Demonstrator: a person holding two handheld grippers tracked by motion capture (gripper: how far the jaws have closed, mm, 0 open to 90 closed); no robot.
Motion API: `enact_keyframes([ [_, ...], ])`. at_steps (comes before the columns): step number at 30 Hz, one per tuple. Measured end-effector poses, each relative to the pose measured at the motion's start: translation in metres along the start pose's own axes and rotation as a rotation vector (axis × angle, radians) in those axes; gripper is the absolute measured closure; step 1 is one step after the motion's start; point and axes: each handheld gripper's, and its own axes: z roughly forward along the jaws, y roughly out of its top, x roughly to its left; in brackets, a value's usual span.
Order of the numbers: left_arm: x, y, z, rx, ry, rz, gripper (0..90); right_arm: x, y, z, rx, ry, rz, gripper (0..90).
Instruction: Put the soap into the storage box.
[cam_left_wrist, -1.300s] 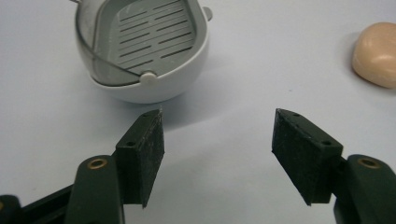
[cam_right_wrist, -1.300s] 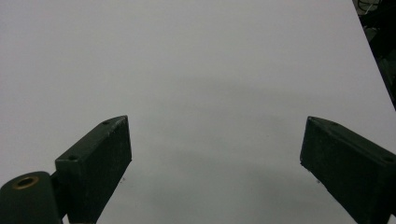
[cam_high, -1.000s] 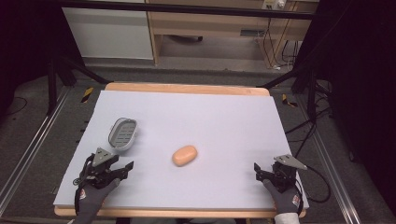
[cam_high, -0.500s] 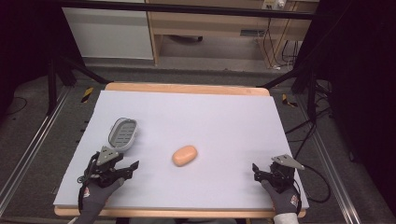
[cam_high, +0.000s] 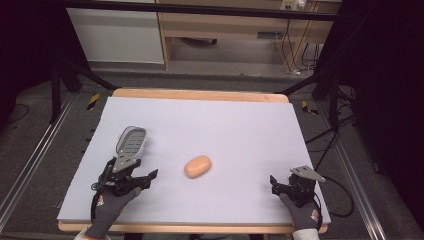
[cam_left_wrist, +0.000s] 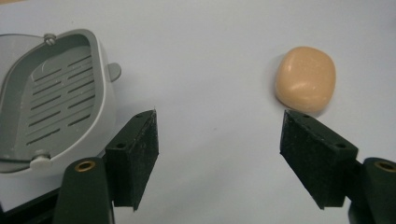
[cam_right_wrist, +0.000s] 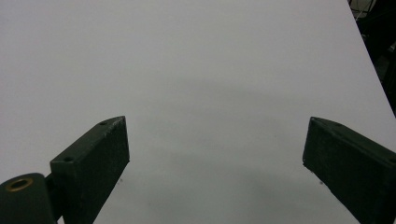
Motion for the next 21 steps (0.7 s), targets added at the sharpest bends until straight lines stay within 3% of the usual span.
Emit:
enact_keyframes([
  [13,-0.019,0.027,0.008,-0.026,-0.044,0.035,26.7,-0.001,0.0,-0.002,-0.006,0.008,0.009,7.0],
  [21,-0.035,0.042,0.02,-0.021,-0.075,0.057,26.1,-0.001,0.0,-0.001,-0.005,0.006,0.014,6.9],
])
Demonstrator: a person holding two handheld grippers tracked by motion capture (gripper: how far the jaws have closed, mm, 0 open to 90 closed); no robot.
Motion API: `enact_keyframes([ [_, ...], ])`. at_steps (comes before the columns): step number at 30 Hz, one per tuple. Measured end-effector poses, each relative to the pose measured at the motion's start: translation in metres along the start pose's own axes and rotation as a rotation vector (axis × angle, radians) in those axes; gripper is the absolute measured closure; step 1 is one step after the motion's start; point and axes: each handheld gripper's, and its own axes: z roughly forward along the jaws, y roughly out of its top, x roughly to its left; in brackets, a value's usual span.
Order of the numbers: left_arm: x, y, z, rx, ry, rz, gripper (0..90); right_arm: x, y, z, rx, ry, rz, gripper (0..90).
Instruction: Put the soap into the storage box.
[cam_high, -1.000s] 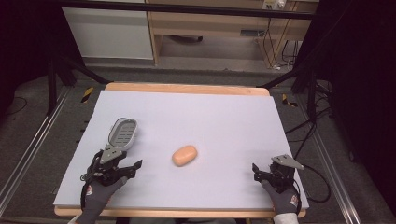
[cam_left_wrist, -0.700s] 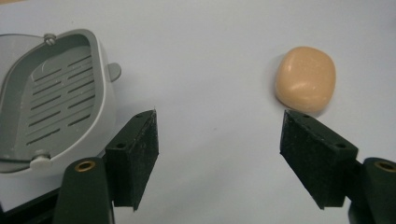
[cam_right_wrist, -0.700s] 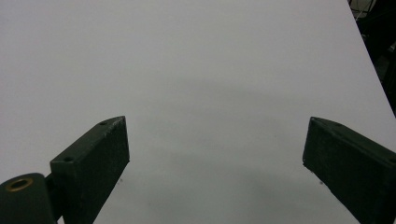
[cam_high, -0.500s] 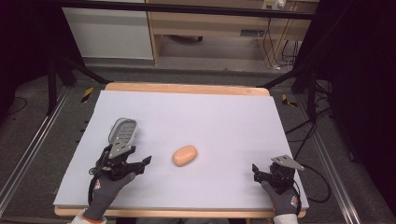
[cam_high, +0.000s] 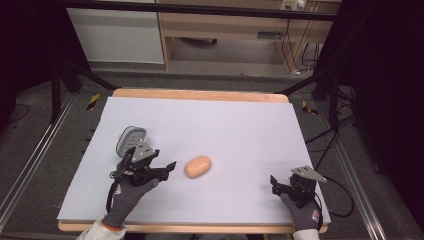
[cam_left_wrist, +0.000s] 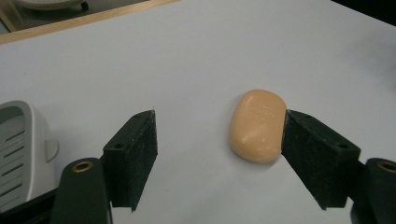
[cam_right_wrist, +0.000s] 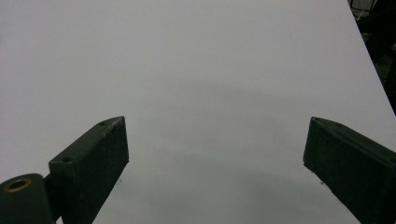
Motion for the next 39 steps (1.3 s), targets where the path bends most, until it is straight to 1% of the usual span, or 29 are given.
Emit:
enact_keyframes([
  [2,-0.003,0.002,0.005,0.01,-0.008,0.013,25.9,0.0,0.0,0.0,0.0,-0.001,-0.001,6.8],
  [3,-0.003,0.002,0.005,0.01,-0.008,0.013,25.9,0.0,0.0,0.0,0.0,-0.001,-0.001,6.8],
  [6,-0.007,0.004,0.012,0.02,-0.015,0.017,25.6,0.0,0.0,0.001,0.005,-0.003,-0.004,6.8],
  [7,-0.009,0.006,0.017,0.032,-0.022,0.025,25.5,0.001,0.0,0.001,0.006,-0.005,-0.003,6.8],
  [8,-0.009,0.006,0.017,0.032,-0.022,0.025,25.5,0.001,0.0,0.001,0.006,-0.006,-0.002,6.8],
  [9,-0.011,0.007,0.022,0.042,-0.028,0.029,25.5,0.001,0.0,0.001,0.004,-0.006,-0.005,6.8],
  [10,-0.011,0.007,0.022,0.042,-0.028,0.029,25.5,0.001,0.0,0.001,0.004,-0.006,-0.005,6.8],
  [13,-0.015,0.012,0.031,0.06,-0.034,0.044,25.2,0.001,0.001,0.001,0.008,-0.002,-0.003,6.8],
  [16,-0.017,0.014,0.035,0.065,-0.039,0.047,24.8,0.001,0.001,0.002,0.005,-0.002,-0.01,6.7],
  [19,-0.022,0.016,0.044,0.083,-0.045,0.057,24.3,0.002,0.001,0.001,0.006,0.001,-0.01,6.6],
  [23,-0.025,0.017,0.052,0.101,-0.049,0.065,23.9,0.002,0.001,0.002,0.01,0.003,-0.01,6.6],
  [24,-0.025,0.017,0.052,0.101,-0.049,0.065,23.8,0.002,0.001,0.002,0.01,0.003,-0.01,6.6],
  [25,-0.027,0.017,0.056,0.111,-0.051,0.067,23.7,0.002,0.001,0.002,0.013,0.004,-0.009,6.6],
  [26,-0.027,0.017,0.056,0.111,-0.051,0.067,23.6,0.002,0.001,0.002,0.013,0.004,-0.009,6.6],
  [29,-0.029,0.017,0.065,0.135,-0.054,0.073,23.4,0.002,0.001,0.003,0.013,0.006,-0.009,6.6],
  [32,-0.031,0.017,0.068,0.14,-0.054,0.072,23.2,0.002,0.001,0.003,0.016,0.008,-0.006,6.6],
  [34,-0.033,0.017,0.073,0.154,-0.057,0.075,23.2,0.003,0.001,0.003,0.017,0.011,-0.005,6.6],
  [35,-0.033,0.017,0.075,0.16,-0.057,0.084,23.1,0.003,0.0,0.003,0.018,0.012,-0.007,6.6],
  [37,-0.035,0.016,0.08,0.175,-0.056,0.086,22.8,0.002,0.001,0.003,0.018,0.012,-0.008,6.6],
  [38,-0.035,0.016,0.08,0.175,-0.056,0.086,22.8,0.002,0.001,0.003,0.018,0.012,-0.008,6.6],
  [39,-0.035,0.016,0.083,0.189,-0.056,0.092,22.7,0.002,0.001,0.003,0.019,0.012,-0.009,6.6],
])
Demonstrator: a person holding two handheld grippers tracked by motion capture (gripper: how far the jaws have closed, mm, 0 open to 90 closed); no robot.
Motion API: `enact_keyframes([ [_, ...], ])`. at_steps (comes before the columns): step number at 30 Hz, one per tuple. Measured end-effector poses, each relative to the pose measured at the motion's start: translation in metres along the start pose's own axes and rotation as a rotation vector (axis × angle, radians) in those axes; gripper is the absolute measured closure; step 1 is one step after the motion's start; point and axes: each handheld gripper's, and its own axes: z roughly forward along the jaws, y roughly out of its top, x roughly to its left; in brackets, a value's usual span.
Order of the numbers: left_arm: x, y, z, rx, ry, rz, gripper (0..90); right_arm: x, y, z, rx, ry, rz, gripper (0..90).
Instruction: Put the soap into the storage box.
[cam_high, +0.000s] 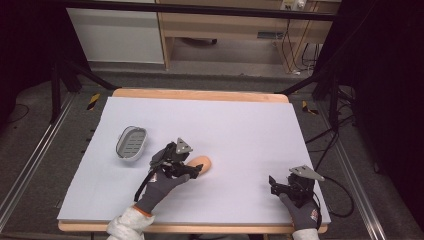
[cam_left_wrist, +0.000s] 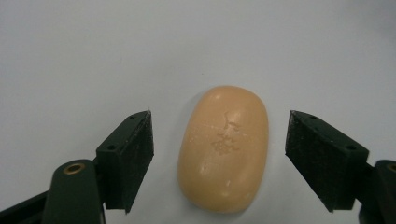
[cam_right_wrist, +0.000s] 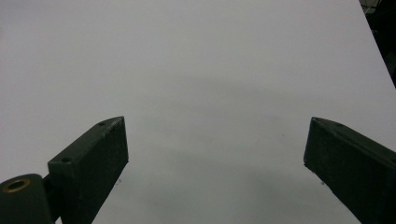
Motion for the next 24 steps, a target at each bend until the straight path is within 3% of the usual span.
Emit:
enact_keyframes([
  [7,-0.005,-0.001,0.012,0.045,0.002,0.018,22.6,0.0,0.0,0.0,0.001,0.001,-0.001,6.6],
  [24,-0.007,-0.005,0.033,0.098,0.001,0.028,24.8,0.001,0.0,0.002,0.012,0.008,0.004,6.6],
])
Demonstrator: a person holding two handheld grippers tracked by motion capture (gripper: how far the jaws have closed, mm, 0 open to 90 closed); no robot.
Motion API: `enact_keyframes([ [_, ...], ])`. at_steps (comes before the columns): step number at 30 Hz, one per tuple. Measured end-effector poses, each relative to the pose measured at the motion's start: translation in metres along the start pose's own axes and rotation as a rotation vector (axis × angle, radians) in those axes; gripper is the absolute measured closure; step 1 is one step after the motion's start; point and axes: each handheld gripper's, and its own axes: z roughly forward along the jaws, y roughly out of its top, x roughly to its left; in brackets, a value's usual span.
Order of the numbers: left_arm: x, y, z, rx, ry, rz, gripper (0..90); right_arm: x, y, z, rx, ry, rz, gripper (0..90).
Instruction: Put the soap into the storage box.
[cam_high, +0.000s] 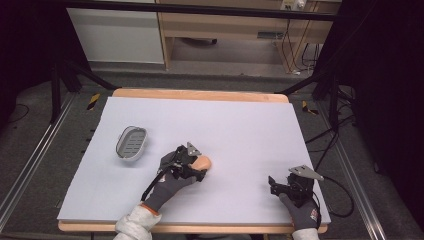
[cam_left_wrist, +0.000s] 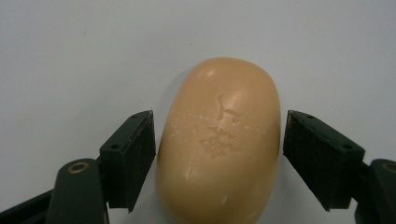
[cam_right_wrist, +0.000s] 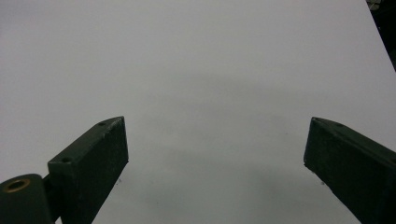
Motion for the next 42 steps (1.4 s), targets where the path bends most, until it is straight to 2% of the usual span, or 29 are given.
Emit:
enact_keyframes([
  [14,0.0019,-0.0012,0.0085,0.032,-0.015,-0.002,25.8,-0.0001,-0.0003,0.0015,0.01,-0.005,-0.003,6.6],
  [22,0.0016,-0.0012,0.0086,0.029,-0.017,0.001,26.4,0.0003,-0.0004,0.0019,0.015,-0.002,-0.001,6.6],
  [27,0.0014,-0.0014,0.0082,0.025,-0.013,0.002,30.6,-0.0001,-0.0005,0.0021,0.016,-0.003,-0.001,6.6],
  [40,0.0009,-0.0019,0.0042,0.041,-0.016,0.018,31.2,-0.0002,-0.0005,0.0021,0.016,-0.001,0.0,6.5],
  [42,0.0007,-0.0022,0.0021,0.032,-0.019,0.011,31.2,-0.0001,-0.0005,0.0022,0.017,-0.002,-0.001,6.6],
])
